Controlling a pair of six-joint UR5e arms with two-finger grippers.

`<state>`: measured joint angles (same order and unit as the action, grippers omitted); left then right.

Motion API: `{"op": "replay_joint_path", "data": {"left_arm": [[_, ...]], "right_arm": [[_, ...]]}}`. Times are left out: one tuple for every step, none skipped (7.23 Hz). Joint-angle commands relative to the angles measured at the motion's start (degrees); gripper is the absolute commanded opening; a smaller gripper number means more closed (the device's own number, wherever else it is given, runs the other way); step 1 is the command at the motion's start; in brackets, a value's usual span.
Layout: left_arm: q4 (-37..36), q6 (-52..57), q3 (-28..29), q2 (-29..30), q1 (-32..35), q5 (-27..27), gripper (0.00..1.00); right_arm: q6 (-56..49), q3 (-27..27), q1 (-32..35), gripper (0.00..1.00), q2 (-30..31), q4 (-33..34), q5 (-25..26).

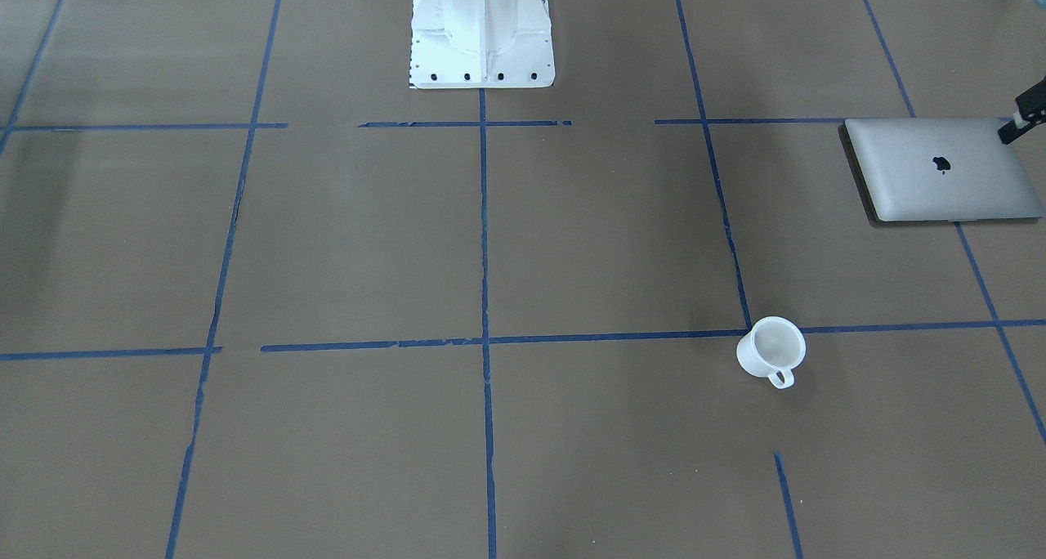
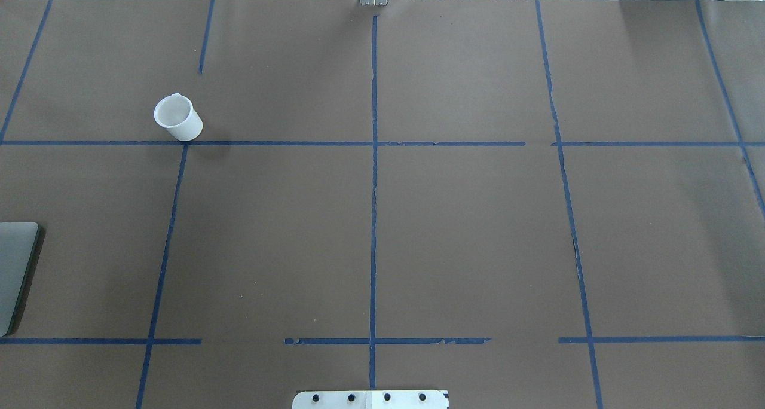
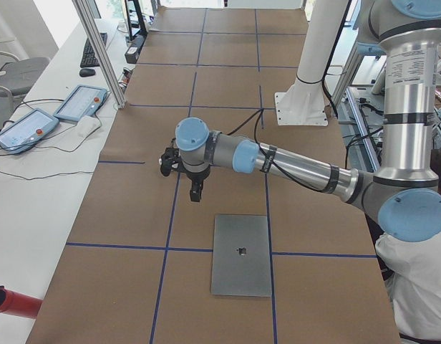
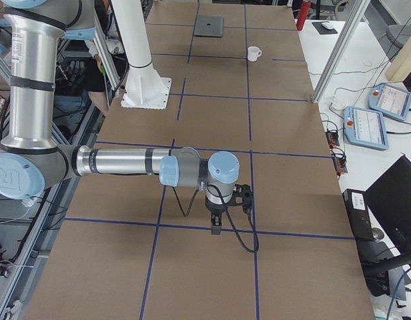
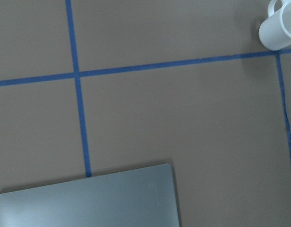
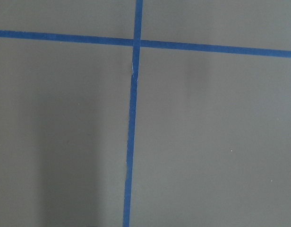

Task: Place cup on laptop

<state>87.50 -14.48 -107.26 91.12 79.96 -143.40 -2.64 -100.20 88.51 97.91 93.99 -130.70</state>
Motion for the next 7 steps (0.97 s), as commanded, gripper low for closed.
{"op": "replay_joint_path", "data": {"left_arm": [[0.31, -14.93, 10.01, 16.31, -10.14, 3.71, 1.0], [1.35, -17.31, 15.71, 21.76, -12.26, 6.35, 1.0], [6.84, -25.34, 24.73, 27.12, -14.72, 7.95, 1.0], [18.38, -32.99, 30.04, 27.78, -15.01, 11.27, 1.0], [26.24, -41.16, 35.92, 28.75, -16.58, 13.39, 1.0], [28.24, -42.98, 39.11, 31.02, -17.81, 15.85, 1.0], [28.43, -44.66, 41.06, 32.09, -18.35, 16.05, 1.0]], "right_arm": [[0.0, 0.0, 0.0, 1.0, 0.0, -0.03, 0.0], [0.0, 0.0, 0.0, 1.0, 0.0, -0.03, 0.0], [0.0, 0.0, 0.0, 1.0, 0.0, 0.05, 0.0], [0.0, 0.0, 0.0, 1.0, 0.0, -0.03, 0.09], [0.0, 0.0, 0.0, 1.0, 0.0, -0.03, 0.0], [0.0, 0.0, 0.0, 1.0, 0.0, -0.03, 0.0], [0.0, 0.0, 0.0, 1.0, 0.0, 0.05, 0.0]]}}
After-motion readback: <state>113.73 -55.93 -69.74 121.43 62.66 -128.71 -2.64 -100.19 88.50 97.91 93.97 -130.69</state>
